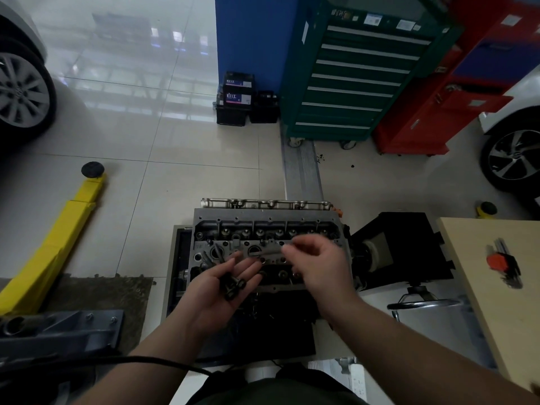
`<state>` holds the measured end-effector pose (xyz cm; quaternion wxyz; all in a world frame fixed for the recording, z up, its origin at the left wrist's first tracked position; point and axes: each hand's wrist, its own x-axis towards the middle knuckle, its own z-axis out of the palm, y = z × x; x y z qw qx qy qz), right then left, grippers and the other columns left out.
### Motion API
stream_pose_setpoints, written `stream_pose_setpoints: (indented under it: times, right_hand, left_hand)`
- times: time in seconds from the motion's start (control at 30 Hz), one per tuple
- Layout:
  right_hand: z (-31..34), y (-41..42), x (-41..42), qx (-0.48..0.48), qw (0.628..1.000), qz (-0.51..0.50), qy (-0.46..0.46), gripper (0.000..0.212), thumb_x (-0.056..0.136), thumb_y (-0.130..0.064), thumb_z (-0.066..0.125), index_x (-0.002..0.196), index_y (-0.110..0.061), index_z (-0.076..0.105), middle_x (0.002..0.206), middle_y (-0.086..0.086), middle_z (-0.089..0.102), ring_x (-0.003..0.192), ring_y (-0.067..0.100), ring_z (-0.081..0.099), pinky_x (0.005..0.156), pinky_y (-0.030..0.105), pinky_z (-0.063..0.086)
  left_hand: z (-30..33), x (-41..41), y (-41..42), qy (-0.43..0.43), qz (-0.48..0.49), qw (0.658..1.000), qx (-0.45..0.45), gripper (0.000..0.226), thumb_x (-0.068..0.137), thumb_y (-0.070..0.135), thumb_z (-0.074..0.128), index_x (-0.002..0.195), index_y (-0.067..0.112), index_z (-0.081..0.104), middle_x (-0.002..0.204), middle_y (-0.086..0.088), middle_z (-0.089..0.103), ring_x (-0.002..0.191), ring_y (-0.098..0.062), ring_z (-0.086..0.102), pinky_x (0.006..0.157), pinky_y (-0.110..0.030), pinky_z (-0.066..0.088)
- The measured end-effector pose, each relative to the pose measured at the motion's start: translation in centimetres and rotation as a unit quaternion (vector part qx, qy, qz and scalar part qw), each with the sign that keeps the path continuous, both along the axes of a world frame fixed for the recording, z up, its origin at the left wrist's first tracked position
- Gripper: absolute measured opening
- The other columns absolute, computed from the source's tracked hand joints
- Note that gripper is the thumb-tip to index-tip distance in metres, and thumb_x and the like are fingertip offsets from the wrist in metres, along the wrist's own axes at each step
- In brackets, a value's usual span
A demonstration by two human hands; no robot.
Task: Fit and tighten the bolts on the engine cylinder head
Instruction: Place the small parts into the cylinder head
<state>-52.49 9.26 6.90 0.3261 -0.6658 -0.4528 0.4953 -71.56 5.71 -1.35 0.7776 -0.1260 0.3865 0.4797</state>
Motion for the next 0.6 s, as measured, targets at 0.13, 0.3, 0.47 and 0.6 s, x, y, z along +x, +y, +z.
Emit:
stream_pose_setpoints:
  times: [0.13, 0.3, 0.47, 0.6]
  right_hand:
    - [-0.3, 3.8, 2.2, 0.117, 0.988, -0.022, -0.095, 0.017, 0.082, -0.023, 0.087, 0.091, -0.031, 0.076, 0.081, -0.014, 0.075, 0.078, -0.003, 0.07, 0.069, 0.009, 0.051]
    - [-2.5, 7.0, 1.4, 0.141, 0.973, 0.055, -0.173, 0.021, 0.082, -0.026, 0.085, 0.103, -0.026, 0.08, 0.084, -0.021, 0.073, 0.083, -0.009, 0.068, 0.078, 0.008, 0.052]
    - [-5.0, 7.9, -0.5, 0.117, 0.961, 0.104, -0.229, 0.022, 0.084, -0.023, 0.084, 0.105, -0.024, 0.079, 0.085, -0.018, 0.07, 0.081, -0.007, 0.065, 0.076, 0.008, 0.047]
    - [-5.6, 7.6, -0.6, 0.101, 0.956, 0.121, -0.245, 0.023, 0.085, -0.022, 0.083, 0.108, -0.02, 0.078, 0.096, -0.005, 0.076, 0.091, 0.008, 0.069, 0.087, 0.023, 0.055]
  left_hand:
    - [-0.8, -0.6, -0.5, -0.007, 0.016, 1.0, -0.024, 0.034, 0.109, 0.01, 0.045, 0.141, 0.005, 0.053, 0.127, -0.026, 0.07, 0.107, -0.039, 0.074, 0.072, -0.048, 0.065]
    - [-1.2, -0.6, -1.1, -0.013, 0.007, 1.0, -0.022, 0.033, 0.11, 0.01, 0.043, 0.14, 0.004, 0.054, 0.128, -0.025, 0.07, 0.107, -0.039, 0.074, 0.073, -0.049, 0.065]
    - [-1.2, -1.1, -1.2, -0.017, -0.007, 1.0, -0.017, 0.035, 0.105, 0.004, 0.044, 0.138, 0.007, 0.055, 0.128, -0.024, 0.071, 0.107, -0.04, 0.074, 0.073, -0.053, 0.064]
    - [-1.1, -2.2, -1.4, -0.021, -0.02, 1.0, 0.001, 0.048, 0.094, -0.004, 0.049, 0.14, 0.008, 0.054, 0.131, -0.023, 0.069, 0.114, -0.041, 0.071, 0.077, -0.053, 0.063]
